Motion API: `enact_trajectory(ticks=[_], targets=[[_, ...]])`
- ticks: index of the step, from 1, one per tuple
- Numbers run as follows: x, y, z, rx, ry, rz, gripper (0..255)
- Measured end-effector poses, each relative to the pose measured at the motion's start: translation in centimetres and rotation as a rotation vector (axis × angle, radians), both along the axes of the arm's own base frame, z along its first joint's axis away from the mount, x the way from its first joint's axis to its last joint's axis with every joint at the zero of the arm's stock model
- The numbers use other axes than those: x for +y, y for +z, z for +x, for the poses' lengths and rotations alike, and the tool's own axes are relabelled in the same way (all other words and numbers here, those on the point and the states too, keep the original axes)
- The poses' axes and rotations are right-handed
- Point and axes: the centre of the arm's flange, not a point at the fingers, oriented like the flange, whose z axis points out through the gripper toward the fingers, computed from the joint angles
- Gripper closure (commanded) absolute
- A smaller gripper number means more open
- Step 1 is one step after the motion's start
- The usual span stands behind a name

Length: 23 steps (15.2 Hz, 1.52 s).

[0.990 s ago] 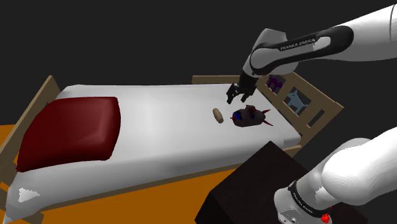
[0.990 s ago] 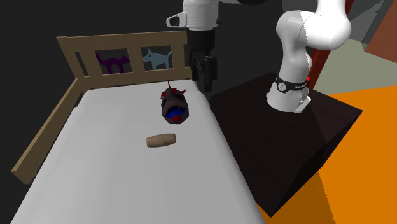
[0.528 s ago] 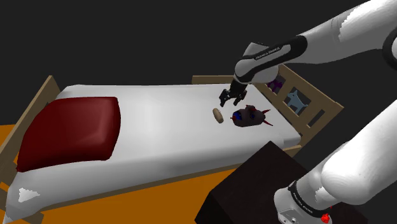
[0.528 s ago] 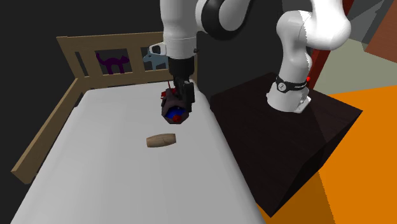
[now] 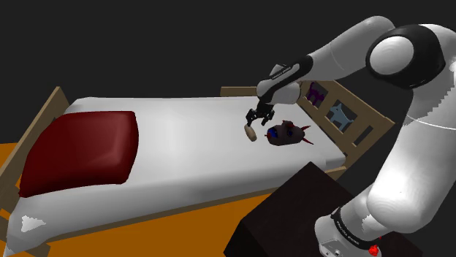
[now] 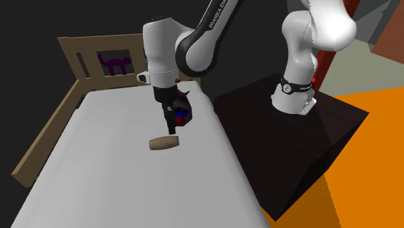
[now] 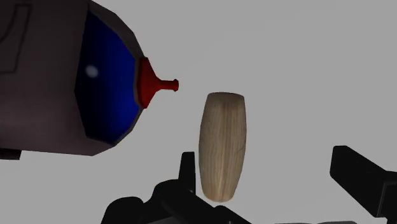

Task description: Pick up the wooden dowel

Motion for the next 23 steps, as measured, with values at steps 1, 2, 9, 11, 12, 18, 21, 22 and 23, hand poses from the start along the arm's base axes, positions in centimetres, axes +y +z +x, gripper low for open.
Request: enact_trajectory(ticks=[1,2,9,11,12,18,21,22,23], targets=[[-0.7,-1.1,0.5,0.000,-0.007,0.000,0],[-1.2,-2.0,1.5,0.001,-0.013,0.000,0],[-1.6,-6.6,2.5,0.001,-0.024,-0.001,0],[-1.7,-7.6,2.6,0.001,-0.024,-0.001,0],[-1.7,-7.8,2.5,0.001,-0.024,-0.001,255],[-1.7,-7.9,2.6,0.000,-0.023,-0.001,255],[-1.7,-7.9,2.6,0.000,-0.023,-0.001,255],[-1.7,-7.9,2.5,-0.001,-0.023,-0.001,255],[-1.7,-7.7,2.5,0.000,-0.024,-0.001,255]])
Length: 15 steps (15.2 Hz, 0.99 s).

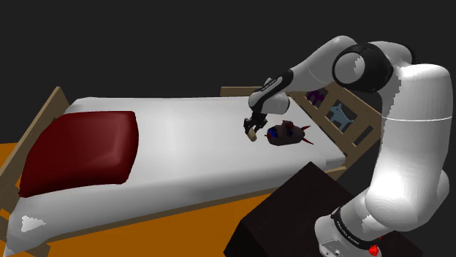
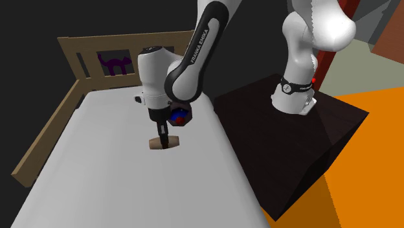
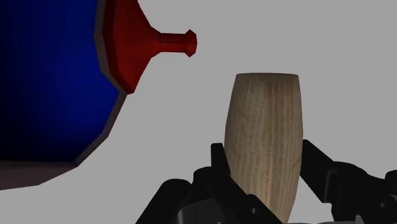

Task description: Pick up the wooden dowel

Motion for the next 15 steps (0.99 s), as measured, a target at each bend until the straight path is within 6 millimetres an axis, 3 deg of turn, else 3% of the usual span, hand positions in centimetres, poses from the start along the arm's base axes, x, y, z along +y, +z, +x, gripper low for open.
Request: enact_trajectory(ticks=[15], targets=[[0.0,7.5,-0.1,0.000,0.000,0.000,255]])
